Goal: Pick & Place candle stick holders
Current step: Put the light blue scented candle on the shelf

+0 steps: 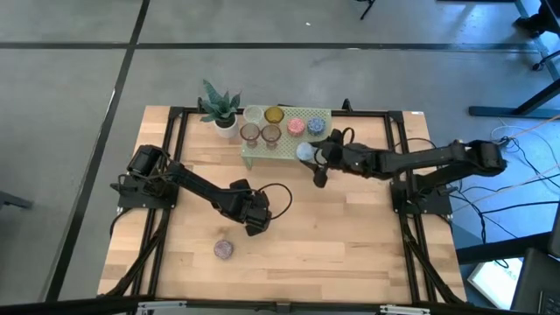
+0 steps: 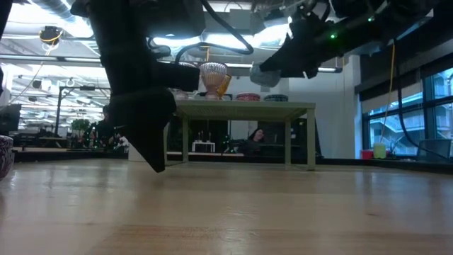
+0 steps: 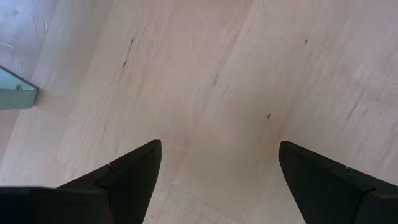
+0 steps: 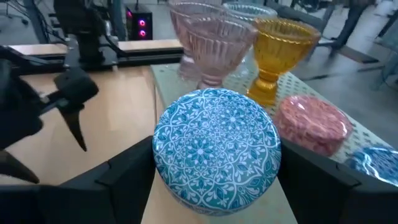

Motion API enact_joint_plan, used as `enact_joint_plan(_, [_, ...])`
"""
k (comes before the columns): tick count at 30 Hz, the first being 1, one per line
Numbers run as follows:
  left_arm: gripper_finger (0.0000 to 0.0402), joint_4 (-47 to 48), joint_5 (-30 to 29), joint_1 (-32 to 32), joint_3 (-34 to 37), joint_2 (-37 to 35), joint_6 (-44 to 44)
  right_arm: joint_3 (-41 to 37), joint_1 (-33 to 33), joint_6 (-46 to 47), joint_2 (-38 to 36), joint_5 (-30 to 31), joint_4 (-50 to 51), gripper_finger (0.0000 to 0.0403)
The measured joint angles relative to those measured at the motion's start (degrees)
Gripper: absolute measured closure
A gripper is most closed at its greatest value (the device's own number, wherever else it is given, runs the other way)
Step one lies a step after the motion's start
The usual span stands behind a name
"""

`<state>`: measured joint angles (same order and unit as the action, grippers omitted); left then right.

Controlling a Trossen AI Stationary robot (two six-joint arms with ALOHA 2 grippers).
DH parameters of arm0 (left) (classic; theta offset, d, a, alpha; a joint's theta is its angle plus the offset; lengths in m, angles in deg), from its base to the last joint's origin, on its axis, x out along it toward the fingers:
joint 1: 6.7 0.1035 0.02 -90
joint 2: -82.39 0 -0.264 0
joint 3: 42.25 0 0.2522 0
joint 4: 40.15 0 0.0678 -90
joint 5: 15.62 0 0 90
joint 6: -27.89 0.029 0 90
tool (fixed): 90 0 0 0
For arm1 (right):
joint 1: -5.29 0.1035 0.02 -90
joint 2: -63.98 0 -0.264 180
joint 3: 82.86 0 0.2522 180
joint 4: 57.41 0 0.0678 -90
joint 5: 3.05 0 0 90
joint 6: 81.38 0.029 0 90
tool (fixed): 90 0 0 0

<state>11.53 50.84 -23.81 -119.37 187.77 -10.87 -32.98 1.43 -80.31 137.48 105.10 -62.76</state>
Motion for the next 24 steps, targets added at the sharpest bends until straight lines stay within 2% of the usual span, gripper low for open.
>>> enact_joint_plan(10, [0.0080,-0.4,-1.0,0.0,0.0,0.0,0.3,4.9,-3.5,-0.2,6.3,-1.7,1.6,0.0100])
enact_joint_plan(17, [0.0080,-0.4,-0.9,0.0,0.0,0.0,0.5,10.4,-3.5,-0.5,9.9,-1.7,8.7,0.0100])
enact_joint_plan(24, [0.0080,-0.4,-0.9,0.0,0.0,0.0,0.5,12.0,-3.6,-1.8,12.0,-1.3,8.7,0.0100])
